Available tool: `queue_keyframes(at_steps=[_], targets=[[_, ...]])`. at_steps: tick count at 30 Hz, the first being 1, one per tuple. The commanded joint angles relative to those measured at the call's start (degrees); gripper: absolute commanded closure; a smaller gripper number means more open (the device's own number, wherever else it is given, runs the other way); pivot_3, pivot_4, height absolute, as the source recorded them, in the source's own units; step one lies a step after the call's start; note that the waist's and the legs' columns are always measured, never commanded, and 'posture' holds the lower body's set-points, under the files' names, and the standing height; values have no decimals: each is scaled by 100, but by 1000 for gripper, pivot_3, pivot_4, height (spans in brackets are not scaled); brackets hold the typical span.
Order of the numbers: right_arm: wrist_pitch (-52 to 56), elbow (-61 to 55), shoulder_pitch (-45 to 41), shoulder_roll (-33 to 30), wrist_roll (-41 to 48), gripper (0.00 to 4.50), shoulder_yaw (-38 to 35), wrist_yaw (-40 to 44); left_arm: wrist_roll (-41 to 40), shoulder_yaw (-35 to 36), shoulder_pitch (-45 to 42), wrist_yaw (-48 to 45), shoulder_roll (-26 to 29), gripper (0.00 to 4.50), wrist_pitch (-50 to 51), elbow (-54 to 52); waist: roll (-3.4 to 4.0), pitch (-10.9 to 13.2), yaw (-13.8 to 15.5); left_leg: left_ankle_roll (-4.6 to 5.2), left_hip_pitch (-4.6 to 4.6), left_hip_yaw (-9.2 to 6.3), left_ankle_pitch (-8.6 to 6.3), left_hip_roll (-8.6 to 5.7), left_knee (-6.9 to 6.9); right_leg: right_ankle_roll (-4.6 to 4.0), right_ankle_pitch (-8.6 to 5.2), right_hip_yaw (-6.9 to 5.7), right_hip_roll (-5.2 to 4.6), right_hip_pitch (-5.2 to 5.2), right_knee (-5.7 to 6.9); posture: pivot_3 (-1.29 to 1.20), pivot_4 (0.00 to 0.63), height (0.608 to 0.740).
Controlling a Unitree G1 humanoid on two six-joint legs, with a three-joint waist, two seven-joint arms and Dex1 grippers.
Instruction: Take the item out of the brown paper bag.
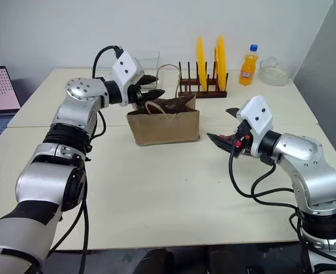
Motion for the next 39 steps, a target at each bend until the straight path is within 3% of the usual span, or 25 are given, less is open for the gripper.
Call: queue_keyframes(at_steps=[1, 3, 10, 14, 18, 21, 24, 26, 32, 39], targets=[[-5, -241, -48, -2, 128, 0, 4, -110, 70, 141, -269, 147, 141, 1234, -372, 90, 0, 0, -7, 0, 0, 0, 0, 0, 0, 0, 0, 0, 0, 0, 0, 0, 150, 740], [-37, -209, -58, -10, 183, 0, 39, -101, 58, 181, -276, 114, 239, 679, -467, 97, 0, 0, -15, 1, 0, 0, 0, 0, -1, 0, 0, 0, 0, -1, 1, 0, 150, 740], [-367, -56, -68, 17, 270, 0, 148, 58, -283, 442, 136, -397, 705, 679, 0, -650, 0, 0, -45, 1, 2, -1, 0, 2, -2, 0, 0, -2, 2, -1, 4, 0, 150, 740], [-1038, 74, -2, 267, 204, 0, 218, 28, -786, 862, 1228, -448, 1124, 679, 1011, -2516, 1, 0, -73, 0, 5, 0, 0, 3, -3, 0, 0, 4, 2, -2, 5, 0, 150, 740], [-1490, 145, 175, 428, 165, 0, 195, -39, -1174, 1430, 2687, 218, 1315, 679, 2539, -4777, 0, 0, -50, -3, 4, -3, 1, 8, -3, -1, 0, 4, 2, -2, 6, 0, 150, 740], [-1709, 141, 333, 583, 167, 0, 96, -222, -1217, 2010, 4049, 1296, 919, 679, 3411, -6358, 1, -1, -31, -2, 5, -4, 1, 7, 1, -1, 0, 5, -1, 3, 0, 0, 150, 740], [-2177, 95, 827, 760, -62, 0, -52, -551, -1041, 2205, 5595, 2256, 212, 679, 4002, -7909, 0, -8, -9, -1, 10, -1, 0, 5, 0, 4, 3, 7, -6, 7, -3, 0, 150, 740], [-2434, 49, 1158, 847, -139, 0, -89, -652, -975, 2198, 6100, 2637, -98, 679, 4161, -8409, -7, -7, 52, -1, 16, -1, -1, 5, -1, 6, 1, 7, -9, 16, -3, 0, 150, 740], [-3460, -28, 2890, 1738, -672, 0, 173, -1450, -416, 1738, 7432, 3842, -1312, 679, 3407, -8662, 0, -22, 151, -1, 40, -1, -2, 4, -7, 31, -13, 7, -8, 40, -7, 0, 150, 740], [-4244, 351, 3741, 2221, -1395, 0, 432, -2068, -332, 1455, 7662, 4056, -1625, 679, 2813, -8310, -1, -28, 133, 0, 71, 0, -2, 5, -10, 30, -20, 6, -2, 67, -8, 0, 150, 740]])
